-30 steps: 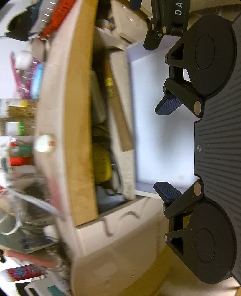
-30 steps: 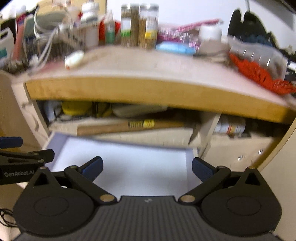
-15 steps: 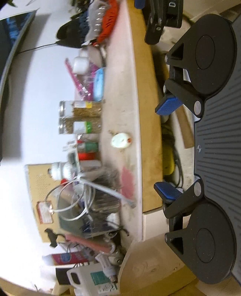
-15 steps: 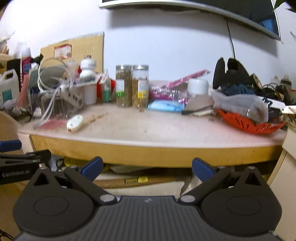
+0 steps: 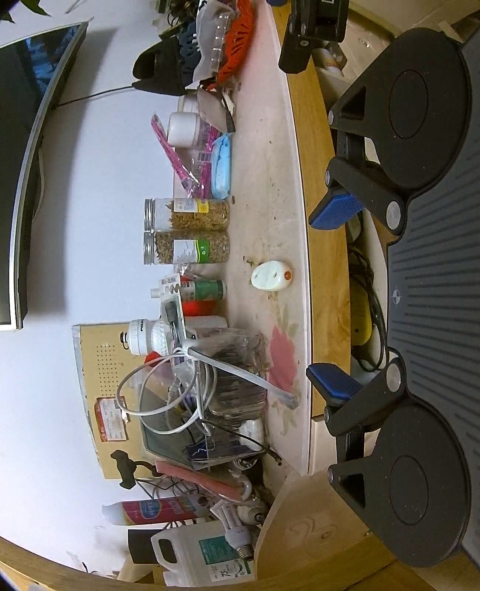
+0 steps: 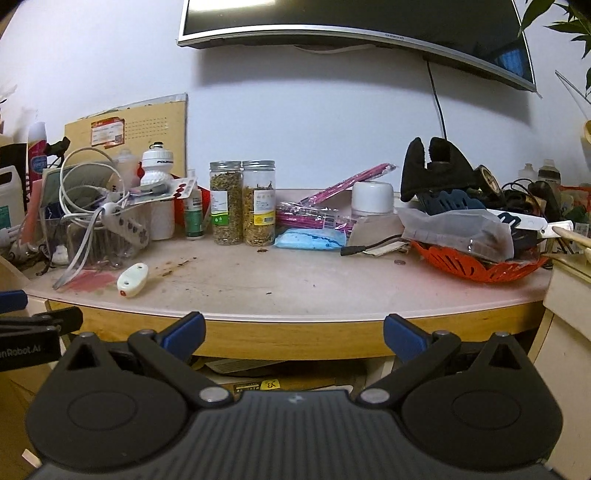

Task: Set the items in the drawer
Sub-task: 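Raise the left gripper to the tabletop toward the white orange-tipped object, then close the left gripper around the white orange-tipped object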

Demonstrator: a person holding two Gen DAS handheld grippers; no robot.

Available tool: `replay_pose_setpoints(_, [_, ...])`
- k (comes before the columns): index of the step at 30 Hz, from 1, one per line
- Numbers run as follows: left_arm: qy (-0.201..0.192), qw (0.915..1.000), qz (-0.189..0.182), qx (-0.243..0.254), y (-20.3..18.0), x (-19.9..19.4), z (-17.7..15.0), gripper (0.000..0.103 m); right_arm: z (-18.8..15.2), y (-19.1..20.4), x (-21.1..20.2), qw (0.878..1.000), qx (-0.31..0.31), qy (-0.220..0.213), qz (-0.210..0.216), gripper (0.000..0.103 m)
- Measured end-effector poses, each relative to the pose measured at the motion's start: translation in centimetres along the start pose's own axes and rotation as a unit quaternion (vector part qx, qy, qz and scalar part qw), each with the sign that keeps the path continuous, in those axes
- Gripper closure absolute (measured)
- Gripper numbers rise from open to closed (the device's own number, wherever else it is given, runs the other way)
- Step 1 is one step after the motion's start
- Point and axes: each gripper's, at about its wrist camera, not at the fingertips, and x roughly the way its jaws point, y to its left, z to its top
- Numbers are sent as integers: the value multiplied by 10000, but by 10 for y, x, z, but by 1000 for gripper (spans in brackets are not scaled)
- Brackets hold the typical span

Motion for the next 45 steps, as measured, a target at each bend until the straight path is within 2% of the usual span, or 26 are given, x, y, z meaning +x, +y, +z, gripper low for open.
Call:
replay_pose_setpoints(7, [-23,10000,-8,14,1,2,1,23,-1,2,-1,9999,-86,55,-39,0])
replay_pose_setpoints(16, [-92,9998,-51,143,3,19,7,23,0,5,0,9999,-71,69,117,0])
replay_pose_setpoints(27, [-59,9999,-107,-20,8,59,9,23,1,8,0,9996,-28,109,270,0])
replay_pose_setpoints(45, [4,9996,-280,97,-3,125,16,24,3,8,4,9988,149,220,410,0])
